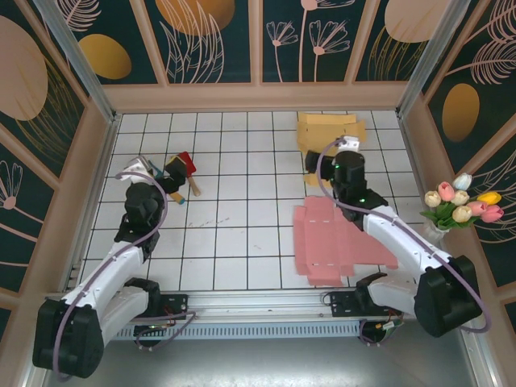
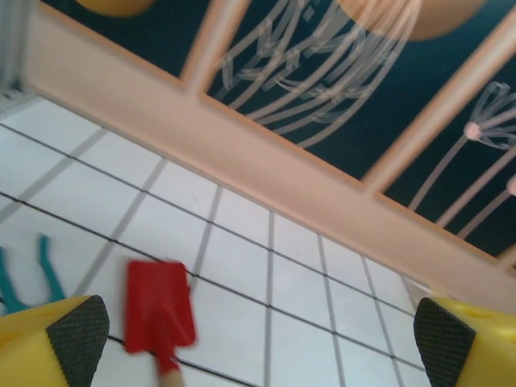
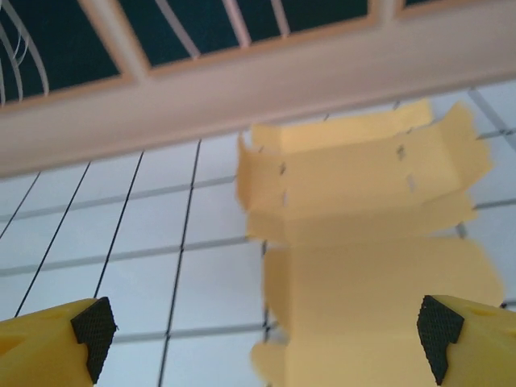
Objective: Fold the paper box
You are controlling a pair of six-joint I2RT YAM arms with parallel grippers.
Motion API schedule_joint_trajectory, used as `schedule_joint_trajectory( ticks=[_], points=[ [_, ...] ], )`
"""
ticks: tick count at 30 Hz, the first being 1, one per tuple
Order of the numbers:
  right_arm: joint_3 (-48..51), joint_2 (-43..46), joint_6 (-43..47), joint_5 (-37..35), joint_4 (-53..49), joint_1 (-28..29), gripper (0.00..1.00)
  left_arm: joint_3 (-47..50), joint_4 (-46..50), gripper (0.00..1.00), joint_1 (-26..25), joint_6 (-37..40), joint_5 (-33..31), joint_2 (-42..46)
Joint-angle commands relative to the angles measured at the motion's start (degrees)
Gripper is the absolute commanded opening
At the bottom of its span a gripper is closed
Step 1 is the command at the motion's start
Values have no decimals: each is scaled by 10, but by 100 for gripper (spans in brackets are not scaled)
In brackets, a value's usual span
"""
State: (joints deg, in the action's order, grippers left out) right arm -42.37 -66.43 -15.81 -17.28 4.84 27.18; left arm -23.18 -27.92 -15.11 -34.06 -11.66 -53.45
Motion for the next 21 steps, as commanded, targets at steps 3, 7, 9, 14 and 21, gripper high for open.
schedule_joint_trajectory(
  ticks=[3,7,9,14,21],
  points=[
    [19,4,-92,-72,-132,90,99,-31,89,99,-116,-37,-104,-20],
    [45,17,-124,-73,-163,132,99,-36,102,99,-185,-38,-131,-48],
    [64,25,-140,-76,-174,148,99,-21,95,99,-202,-42,-134,-41],
    [116,34,-181,-58,-212,189,99,11,85,99,-208,-45,-132,-12],
    [174,56,-225,-20,-209,224,99,16,84,99,-208,-42,-138,-8]
  ],
)
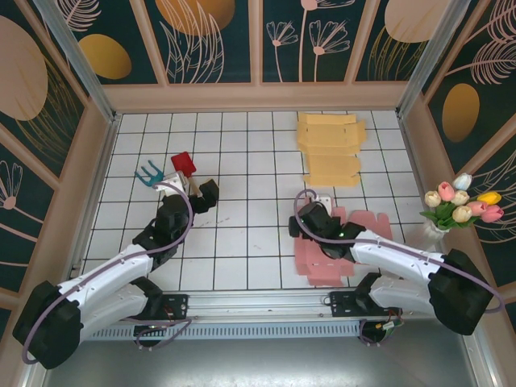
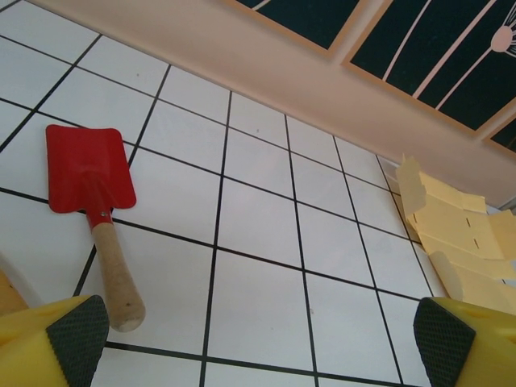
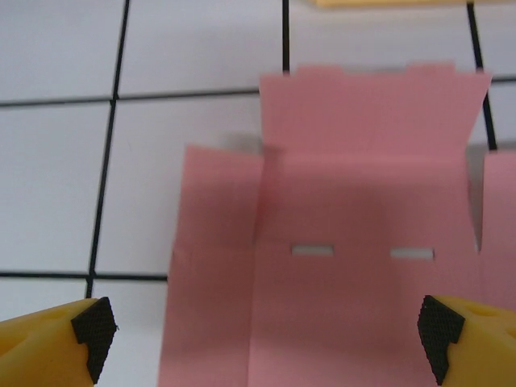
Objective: Fold the paper box
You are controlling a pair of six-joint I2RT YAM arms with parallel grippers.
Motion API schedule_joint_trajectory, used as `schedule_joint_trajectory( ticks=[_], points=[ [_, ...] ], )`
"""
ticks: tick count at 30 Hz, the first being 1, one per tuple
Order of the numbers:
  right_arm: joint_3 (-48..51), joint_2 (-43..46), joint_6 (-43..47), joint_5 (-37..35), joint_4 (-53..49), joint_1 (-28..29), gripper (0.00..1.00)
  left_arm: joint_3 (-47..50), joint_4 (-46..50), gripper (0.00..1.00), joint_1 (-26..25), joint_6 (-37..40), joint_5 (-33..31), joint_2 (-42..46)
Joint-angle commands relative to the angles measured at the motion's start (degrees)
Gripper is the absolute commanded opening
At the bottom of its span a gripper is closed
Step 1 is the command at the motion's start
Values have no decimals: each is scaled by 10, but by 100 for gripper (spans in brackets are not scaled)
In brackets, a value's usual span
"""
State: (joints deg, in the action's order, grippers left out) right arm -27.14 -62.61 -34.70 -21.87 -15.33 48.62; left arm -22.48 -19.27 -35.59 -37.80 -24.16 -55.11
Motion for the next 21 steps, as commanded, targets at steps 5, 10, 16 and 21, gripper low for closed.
schedule_joint_trajectory(
  ticks=[5,10,16,21],
  points=[
    [64,8,-86,51,49,42,99,13,3,99,-3,-16,-8,14],
    [80,-31,-129,37,111,90,99,27,12,99,-3,-23,-15,38],
    [47,-124,-118,54,199,95,99,44,18,99,-3,-32,-6,74],
    [-16,-203,-102,41,276,90,99,64,21,99,-3,-50,-2,94]
  ],
)
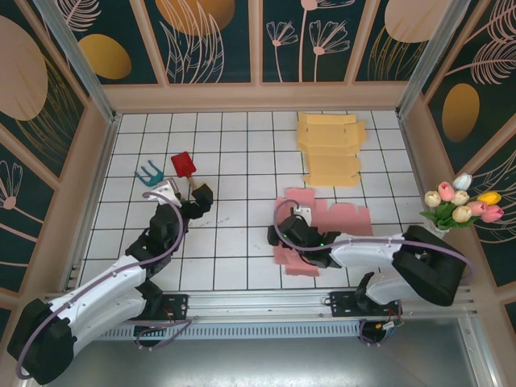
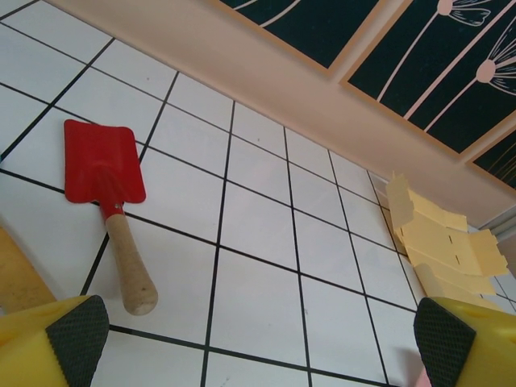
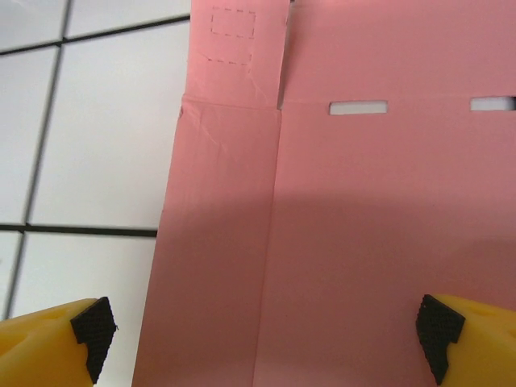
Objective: Fold the paper box
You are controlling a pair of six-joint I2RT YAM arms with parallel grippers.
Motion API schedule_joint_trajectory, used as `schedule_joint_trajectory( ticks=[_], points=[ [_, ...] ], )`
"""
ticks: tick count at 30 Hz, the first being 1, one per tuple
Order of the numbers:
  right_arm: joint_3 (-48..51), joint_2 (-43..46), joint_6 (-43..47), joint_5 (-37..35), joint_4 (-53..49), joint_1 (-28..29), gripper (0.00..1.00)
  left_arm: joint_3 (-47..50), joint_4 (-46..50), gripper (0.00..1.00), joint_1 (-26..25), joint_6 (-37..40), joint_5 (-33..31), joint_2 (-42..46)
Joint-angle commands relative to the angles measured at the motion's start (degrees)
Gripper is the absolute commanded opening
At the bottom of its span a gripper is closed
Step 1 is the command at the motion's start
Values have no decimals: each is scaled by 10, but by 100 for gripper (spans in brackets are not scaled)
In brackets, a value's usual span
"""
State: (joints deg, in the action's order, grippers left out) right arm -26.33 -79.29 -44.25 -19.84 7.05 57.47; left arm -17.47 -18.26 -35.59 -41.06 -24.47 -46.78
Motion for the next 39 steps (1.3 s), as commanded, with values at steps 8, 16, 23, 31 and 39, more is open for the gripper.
schedule_joint_trajectory(
  ticks=[8,16,23,31,39],
  points=[
    [-151,-179,-2,94,189,-84,99,18,38,99,-3,-36,3,13],
    [-214,-152,97,59,132,-88,99,8,93,99,-3,-43,9,25],
    [-161,-92,126,13,26,-55,99,54,30,99,-3,-53,-6,55],
    [-42,2,94,12,-25,-41,99,43,-30,99,-3,-58,46,16],
    [25,-12,49,128,110,-25,99,23,-49,99,-3,-63,43,-39]
  ],
)
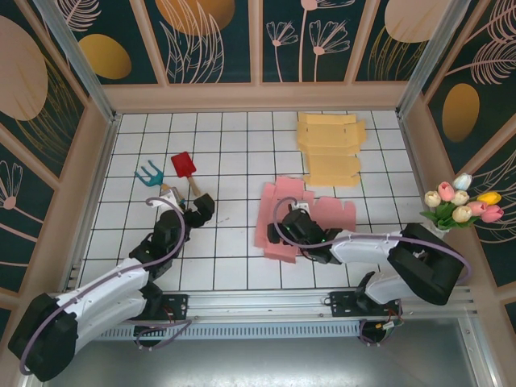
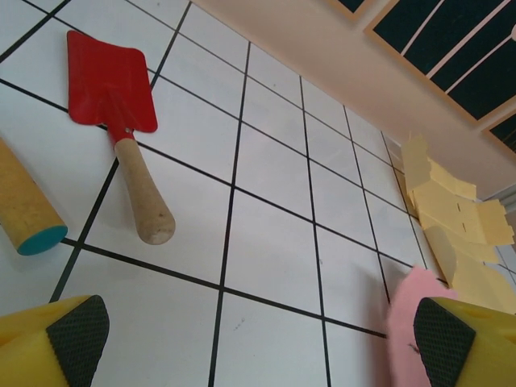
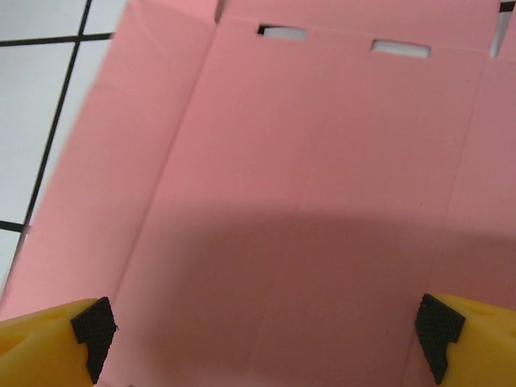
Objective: Fold the paper box
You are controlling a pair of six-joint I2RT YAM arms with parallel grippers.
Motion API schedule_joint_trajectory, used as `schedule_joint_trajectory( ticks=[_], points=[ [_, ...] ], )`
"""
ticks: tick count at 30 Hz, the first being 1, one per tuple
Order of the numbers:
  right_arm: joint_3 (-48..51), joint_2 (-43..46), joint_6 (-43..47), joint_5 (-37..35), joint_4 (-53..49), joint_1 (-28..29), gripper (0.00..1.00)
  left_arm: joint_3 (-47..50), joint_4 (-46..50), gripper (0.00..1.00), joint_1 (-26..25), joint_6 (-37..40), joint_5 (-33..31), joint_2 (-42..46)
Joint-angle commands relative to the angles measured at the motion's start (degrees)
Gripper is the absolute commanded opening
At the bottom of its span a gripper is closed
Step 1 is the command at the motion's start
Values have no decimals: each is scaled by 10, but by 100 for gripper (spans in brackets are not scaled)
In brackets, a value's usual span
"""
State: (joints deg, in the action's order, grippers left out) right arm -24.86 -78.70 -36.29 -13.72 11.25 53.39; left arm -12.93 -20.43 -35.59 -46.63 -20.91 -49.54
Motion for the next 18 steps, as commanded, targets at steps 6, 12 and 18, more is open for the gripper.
schedule_joint_trajectory(
  ticks=[6,12,18],
  points=[
    [-33,-99,-45,68,152,40,99,-55,7,99,-3,-11,11,-53],
    [-140,-203,-54,31,172,24,99,-31,-3,99,-3,-22,12,-40],
    [-246,-250,-24,37,125,19,99,-30,20,99,-3,-10,-4,-16]
  ],
)
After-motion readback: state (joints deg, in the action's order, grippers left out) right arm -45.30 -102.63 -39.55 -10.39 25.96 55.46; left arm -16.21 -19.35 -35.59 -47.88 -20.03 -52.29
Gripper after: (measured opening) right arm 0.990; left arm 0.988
